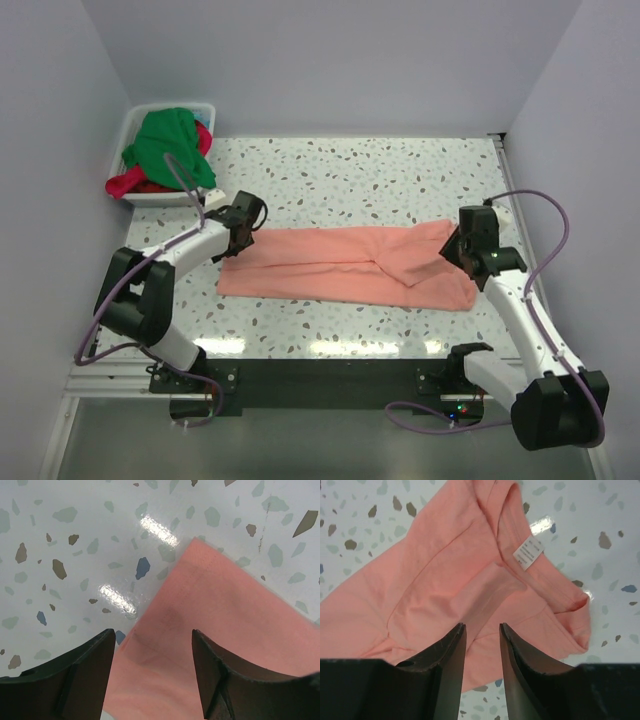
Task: Fold and stack the t-shirts
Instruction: Fold the tshirt
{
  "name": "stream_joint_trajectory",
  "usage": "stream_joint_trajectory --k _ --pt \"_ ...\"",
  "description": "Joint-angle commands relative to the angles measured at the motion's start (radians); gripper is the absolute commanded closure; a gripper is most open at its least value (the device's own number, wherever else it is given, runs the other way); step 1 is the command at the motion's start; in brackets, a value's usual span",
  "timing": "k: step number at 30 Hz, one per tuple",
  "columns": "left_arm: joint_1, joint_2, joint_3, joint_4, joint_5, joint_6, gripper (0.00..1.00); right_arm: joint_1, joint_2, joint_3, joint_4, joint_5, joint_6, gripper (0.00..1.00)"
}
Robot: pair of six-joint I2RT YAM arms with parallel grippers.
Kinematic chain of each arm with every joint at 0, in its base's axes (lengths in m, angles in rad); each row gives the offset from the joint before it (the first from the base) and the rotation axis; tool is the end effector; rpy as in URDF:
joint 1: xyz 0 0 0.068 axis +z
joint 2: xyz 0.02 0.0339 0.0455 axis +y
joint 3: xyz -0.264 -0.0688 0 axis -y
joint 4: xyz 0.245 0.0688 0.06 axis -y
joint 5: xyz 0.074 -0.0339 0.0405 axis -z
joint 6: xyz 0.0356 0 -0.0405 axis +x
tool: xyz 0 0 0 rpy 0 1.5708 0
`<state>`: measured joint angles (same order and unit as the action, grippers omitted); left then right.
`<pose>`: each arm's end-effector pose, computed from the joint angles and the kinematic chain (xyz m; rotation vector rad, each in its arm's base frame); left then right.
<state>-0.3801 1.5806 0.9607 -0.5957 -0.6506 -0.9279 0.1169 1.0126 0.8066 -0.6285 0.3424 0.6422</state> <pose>0.2796 -0.0885 0.1880 -0.8043 2.3150 0.3877 0.2045 0.0120 0.2664 0.7578 2.2178 -0.0413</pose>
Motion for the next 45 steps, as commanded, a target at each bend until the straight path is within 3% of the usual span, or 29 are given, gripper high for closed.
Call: stream_joint_trajectory --k 1,7,18,24,40,45 --pt "-0.016 -0.036 0.003 0.028 -0.004 0.006 0.33 0.009 -0.037 -0.073 0.039 -0.207 -0.022 0.65" --pt "-0.028 -0.048 -0.014 0.059 0.028 0.024 0.34 0.059 -0.123 -0.188 0.061 -0.312 -0.03 0.74" --pt "-0.04 -0.11 -0.091 0.169 0.112 0.084 0.34 0.124 -0.049 -0.303 0.248 -0.341 -0.027 0.5" --pt "-0.04 -0.106 -0.097 0.18 0.132 0.096 0.34 0.128 0.0 -0.346 0.377 -0.362 -0.003 0.5" --pt "-0.04 -0.09 -0.091 0.2 0.137 0.11 0.34 0.142 0.116 -0.353 0.474 -0.385 0.008 0.51" --pt "-0.04 -0.08 -0.088 0.201 0.138 0.113 0.34 0.147 0.162 -0.34 0.49 -0.375 0.002 0.58"
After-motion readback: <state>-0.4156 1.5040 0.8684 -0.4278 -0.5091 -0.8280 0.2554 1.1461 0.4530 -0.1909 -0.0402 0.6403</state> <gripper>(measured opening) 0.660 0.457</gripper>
